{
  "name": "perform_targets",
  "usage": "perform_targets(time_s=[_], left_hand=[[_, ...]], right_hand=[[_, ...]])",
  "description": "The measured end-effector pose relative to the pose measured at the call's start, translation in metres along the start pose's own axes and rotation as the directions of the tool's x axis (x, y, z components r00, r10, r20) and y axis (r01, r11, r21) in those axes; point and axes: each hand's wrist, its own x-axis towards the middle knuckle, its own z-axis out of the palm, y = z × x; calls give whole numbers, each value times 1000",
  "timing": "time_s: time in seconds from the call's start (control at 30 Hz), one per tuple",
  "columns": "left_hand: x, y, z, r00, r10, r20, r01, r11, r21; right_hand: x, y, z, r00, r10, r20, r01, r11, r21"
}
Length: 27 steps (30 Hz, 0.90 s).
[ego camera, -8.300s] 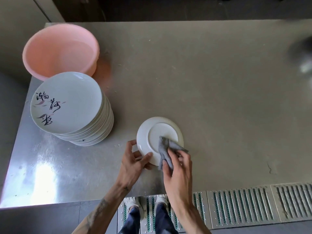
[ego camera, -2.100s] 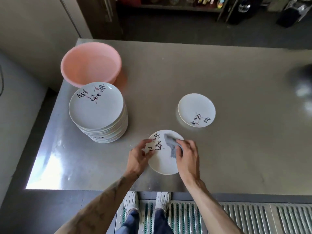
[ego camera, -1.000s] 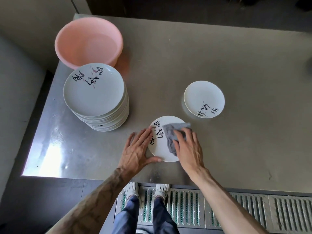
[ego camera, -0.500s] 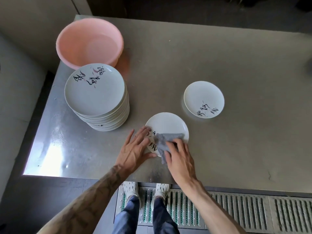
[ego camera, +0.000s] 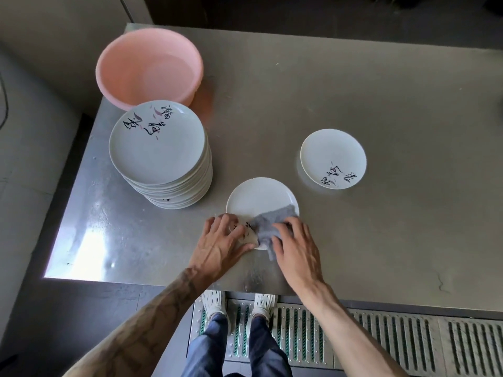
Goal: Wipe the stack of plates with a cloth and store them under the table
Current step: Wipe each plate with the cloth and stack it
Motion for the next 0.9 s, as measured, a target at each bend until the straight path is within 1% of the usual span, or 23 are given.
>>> perform_targets(time_s=[0.13, 0.23, 0.33, 0.43, 0.5, 0.57, 0.63, 0.73, 0.77, 0.83, 0.9], left_hand=[[4, -4, 5, 999, -51, 14, 52, 997, -50], [-1, 4, 10, 993, -118, 24, 120, 990, -73], [-6, 12, 12, 987, -162, -1, 162, 986, -33], [0, -3, 4, 996, -93, 17, 93, 996, -12], [5, -14, 0, 995, -33, 97, 33, 999, 5], [4, -14, 1, 990, -17, 141, 15, 1000, 18], [-1, -3, 6, 991, -55, 121, 53, 998, 18], [-10, 10, 12, 992, -116, 51, 114, 993, 39], [-9, 9, 10, 994, -106, 26, 104, 994, 43], [-3, 1, 5, 999, -32, 5, 32, 998, 50], [5, -7, 1, 999, 10, 38, -12, 999, 39]], right_hand=[[11, 1, 0, 999, 10, -37, -12, 998, -55], [-2, -17, 12, 998, 33, -49, -33, 999, 1], [-7, -23, 15, 1000, 17, -18, -16, 999, 35], [7, -8, 8, 1000, 22, -20, -22, 1000, -10], [14, 1, 4, 999, 46, -11, -47, 998, -42], [12, -4, 6, 996, 84, -28, -85, 995, -44], [3, -19, 13, 994, 104, -31, -104, 994, -22], [-6, -26, 16, 996, 86, -31, -85, 996, 14], [-4, -21, 14, 996, 77, -33, -76, 997, 13], [4, -7, 7, 997, 63, -35, -64, 998, -17], [10, 3, 2, 997, 67, -34, -68, 997, -44]])
